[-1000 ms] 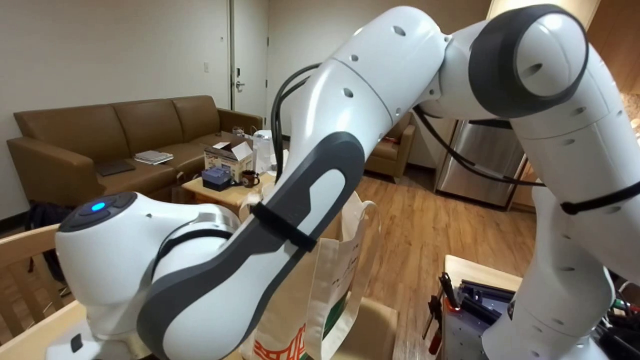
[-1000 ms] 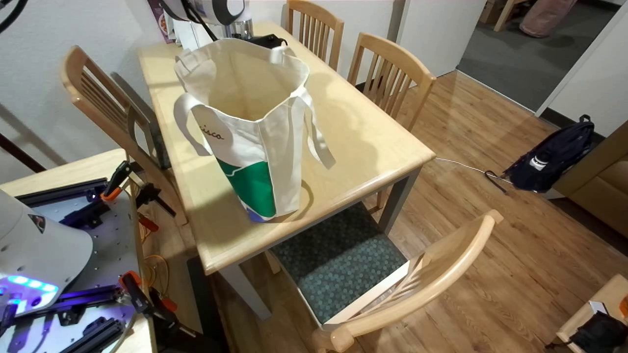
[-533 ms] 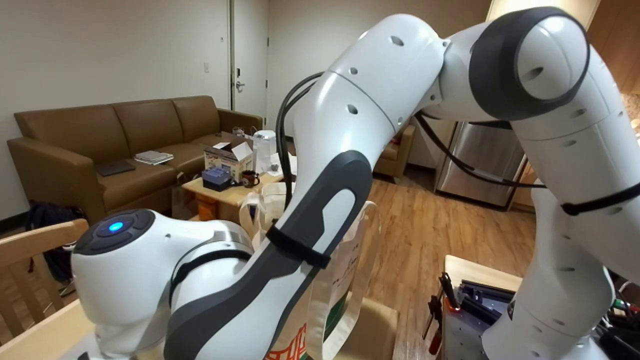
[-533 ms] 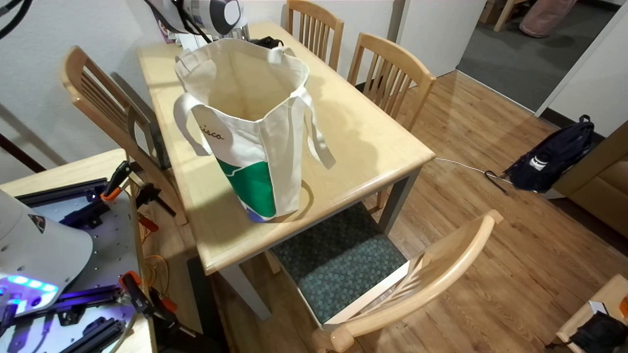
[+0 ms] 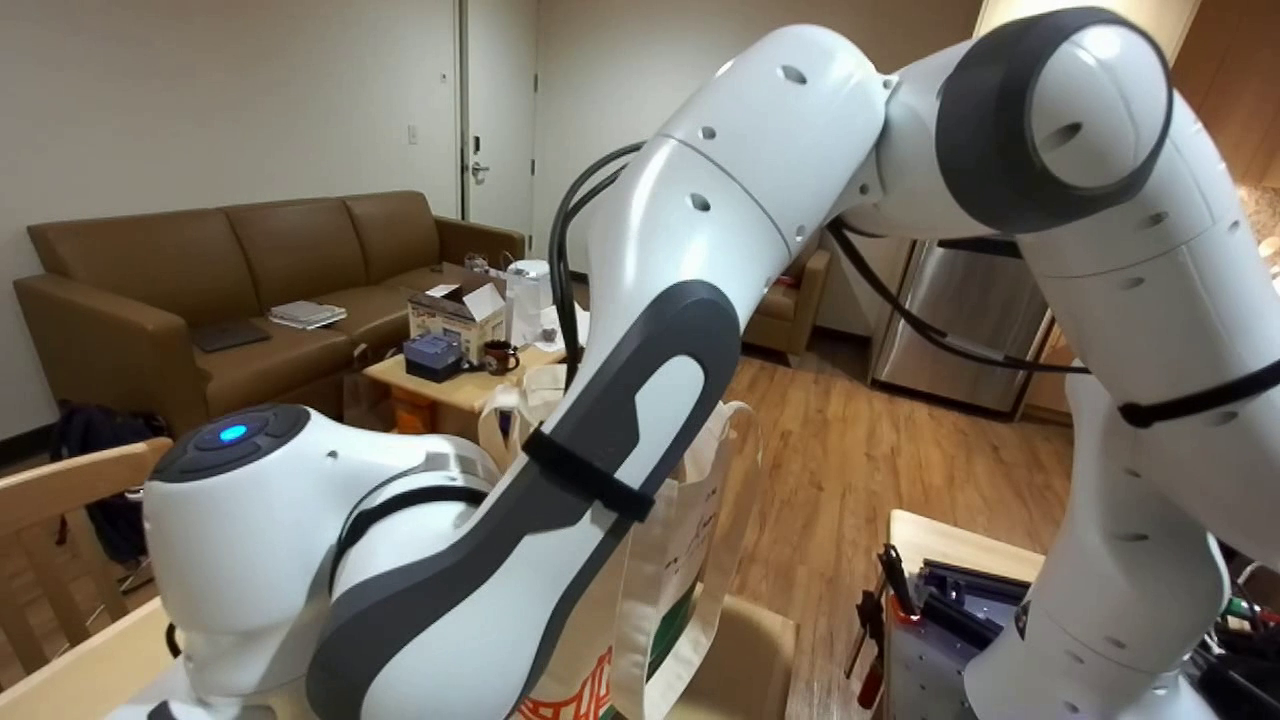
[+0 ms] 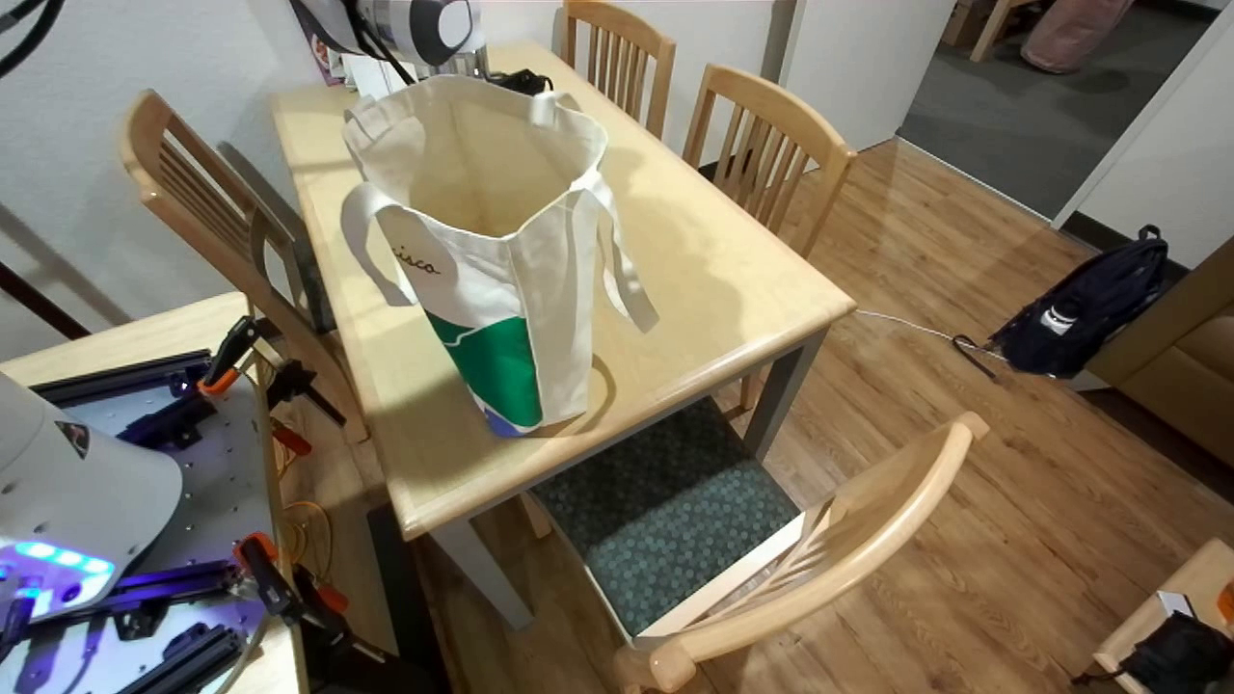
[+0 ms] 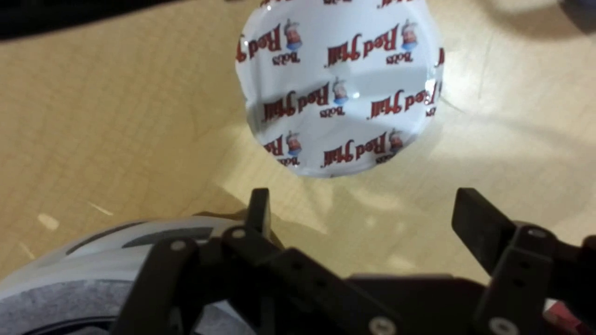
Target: Move the yogurt to the right side of the table
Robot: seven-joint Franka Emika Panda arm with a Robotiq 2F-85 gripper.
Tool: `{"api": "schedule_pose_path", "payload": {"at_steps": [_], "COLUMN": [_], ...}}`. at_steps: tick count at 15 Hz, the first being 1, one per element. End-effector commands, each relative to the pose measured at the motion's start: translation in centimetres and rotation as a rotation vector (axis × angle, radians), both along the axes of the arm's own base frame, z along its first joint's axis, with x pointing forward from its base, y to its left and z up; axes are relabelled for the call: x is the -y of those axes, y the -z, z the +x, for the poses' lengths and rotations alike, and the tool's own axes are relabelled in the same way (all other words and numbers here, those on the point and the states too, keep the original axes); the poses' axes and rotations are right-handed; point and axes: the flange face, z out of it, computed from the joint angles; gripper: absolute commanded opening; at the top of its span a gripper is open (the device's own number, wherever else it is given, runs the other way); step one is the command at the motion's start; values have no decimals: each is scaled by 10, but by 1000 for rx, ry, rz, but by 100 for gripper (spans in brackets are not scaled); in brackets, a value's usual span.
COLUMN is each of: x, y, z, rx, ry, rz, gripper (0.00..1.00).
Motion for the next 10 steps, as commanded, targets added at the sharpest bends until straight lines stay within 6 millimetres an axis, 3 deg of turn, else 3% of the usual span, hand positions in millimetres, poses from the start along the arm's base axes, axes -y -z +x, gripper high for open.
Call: {"api": "schedule_pose_path", "payload": {"at_steps": [1,5,10], "x": [-5,-6,-8], "y": [2,7,30], "z": [-7,-7,-17], "rx": [-52,-75,-44], "ry": [-11,-12,-26], "rz": [27,26,-8], "gripper": [100,100,100]}}
